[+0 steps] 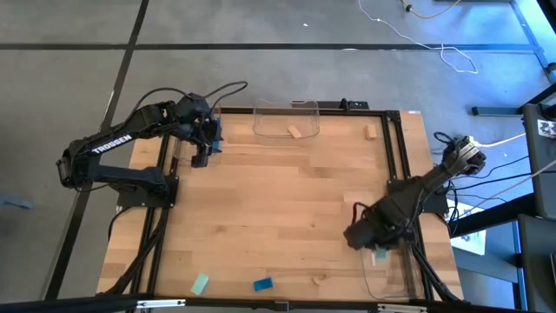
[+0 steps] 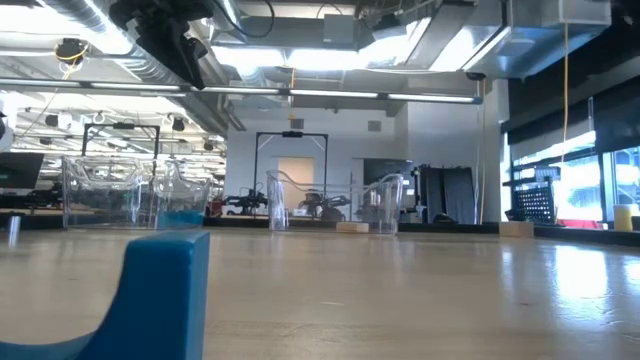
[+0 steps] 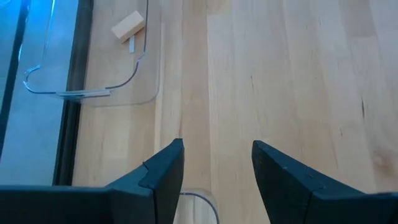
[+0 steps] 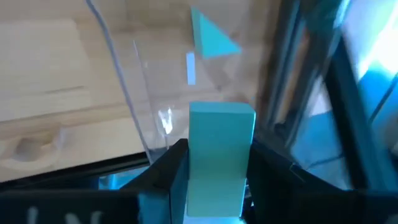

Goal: Sort & place blocks by color
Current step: Put the top light blue block into the bottom transparent bin, then put the light blue block into the bottom transparent bin

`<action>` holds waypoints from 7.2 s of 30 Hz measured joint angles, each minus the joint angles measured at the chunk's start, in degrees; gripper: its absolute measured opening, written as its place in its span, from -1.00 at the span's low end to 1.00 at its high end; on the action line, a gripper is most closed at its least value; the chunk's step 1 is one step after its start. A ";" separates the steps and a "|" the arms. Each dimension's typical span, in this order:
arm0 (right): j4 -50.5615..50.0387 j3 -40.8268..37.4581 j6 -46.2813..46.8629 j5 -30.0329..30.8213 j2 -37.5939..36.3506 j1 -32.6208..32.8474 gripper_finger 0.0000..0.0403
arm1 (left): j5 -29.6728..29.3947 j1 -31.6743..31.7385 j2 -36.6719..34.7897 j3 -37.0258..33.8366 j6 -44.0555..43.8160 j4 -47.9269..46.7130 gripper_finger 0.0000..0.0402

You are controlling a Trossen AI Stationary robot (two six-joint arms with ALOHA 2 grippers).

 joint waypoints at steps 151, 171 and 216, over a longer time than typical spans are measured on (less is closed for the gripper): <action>-8.84 10.84 -57.77 73.31 -9.75 -3.77 0.24 | -19.89 -90.40 46.39 0.11 -145.69 24.65 -0.10; -7.01 10.84 -57.73 73.31 -9.73 -3.75 0.24 | -21.31 -82.09 36.33 -0.11 -131.82 6.04 -0.37; 52.03 10.79 -167.14 39.25 4.44 -18.68 0.08 | 26.88 -26.92 15.19 0.00 -48.00 31.46 -0.38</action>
